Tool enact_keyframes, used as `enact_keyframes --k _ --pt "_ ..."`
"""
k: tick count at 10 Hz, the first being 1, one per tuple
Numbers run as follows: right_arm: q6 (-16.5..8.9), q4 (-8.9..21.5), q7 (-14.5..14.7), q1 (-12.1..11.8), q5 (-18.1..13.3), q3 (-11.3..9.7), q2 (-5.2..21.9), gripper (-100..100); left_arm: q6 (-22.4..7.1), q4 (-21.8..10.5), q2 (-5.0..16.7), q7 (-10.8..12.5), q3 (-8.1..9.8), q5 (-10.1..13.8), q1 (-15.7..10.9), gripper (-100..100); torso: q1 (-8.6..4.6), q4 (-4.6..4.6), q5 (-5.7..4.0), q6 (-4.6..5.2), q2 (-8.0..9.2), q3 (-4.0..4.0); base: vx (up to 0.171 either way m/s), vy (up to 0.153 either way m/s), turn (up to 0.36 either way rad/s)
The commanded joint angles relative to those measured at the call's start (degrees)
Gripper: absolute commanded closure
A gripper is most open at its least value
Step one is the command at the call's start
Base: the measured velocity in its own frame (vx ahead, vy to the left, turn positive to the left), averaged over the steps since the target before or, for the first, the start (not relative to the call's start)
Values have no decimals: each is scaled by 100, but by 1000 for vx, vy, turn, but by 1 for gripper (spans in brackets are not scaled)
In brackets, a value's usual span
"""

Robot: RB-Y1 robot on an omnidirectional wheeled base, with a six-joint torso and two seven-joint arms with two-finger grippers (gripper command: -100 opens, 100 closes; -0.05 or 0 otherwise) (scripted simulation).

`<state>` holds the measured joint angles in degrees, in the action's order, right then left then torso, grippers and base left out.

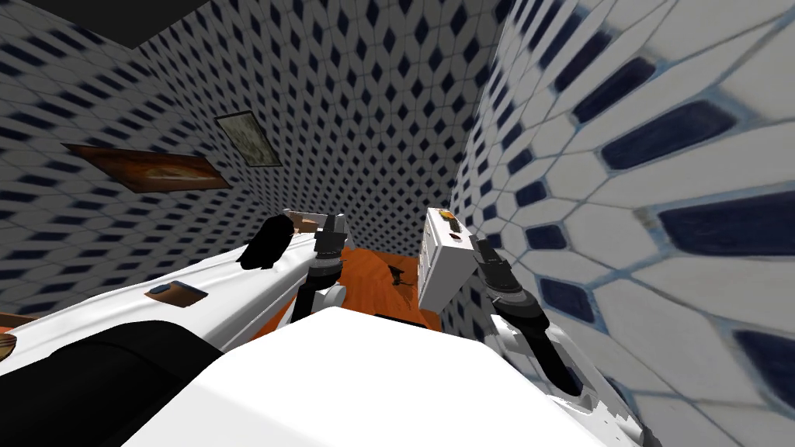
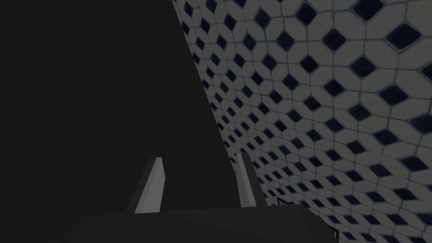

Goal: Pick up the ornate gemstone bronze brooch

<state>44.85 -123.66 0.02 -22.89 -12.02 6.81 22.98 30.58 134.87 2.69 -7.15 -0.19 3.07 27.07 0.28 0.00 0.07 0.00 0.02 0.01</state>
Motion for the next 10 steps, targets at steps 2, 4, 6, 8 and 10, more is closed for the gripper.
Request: enact_keyframes --k 2,4,6,8,10 --pt "147 117 71 94 -140 64 427 -100 0 0 0 0 0 0 0 0 7 0 1 -1 2 1 -11 87 42" --pt "282 234 133 184 -264 124 785 -100 0 0 0 0 0 0 0 0 5 -1 0 -1 -4 -2 12 88 46" --pt "419 357 200 271 -392 182 1140 -100 0 0 0 0 0 0 0 0 5 -1 1 -1 -6 -3 8 87 46" --pt "558 484 269 355 -524 238 1490 -100 0 0 0 0 0 0 0 0 3 -1 0 -1 -6 -3 14 82 42" --pt "699 617 341 434 -657 289 1840 -100 0 0 0 0 0 0 0 0 4 -2 0 -1 -8 -5 16 82 44"
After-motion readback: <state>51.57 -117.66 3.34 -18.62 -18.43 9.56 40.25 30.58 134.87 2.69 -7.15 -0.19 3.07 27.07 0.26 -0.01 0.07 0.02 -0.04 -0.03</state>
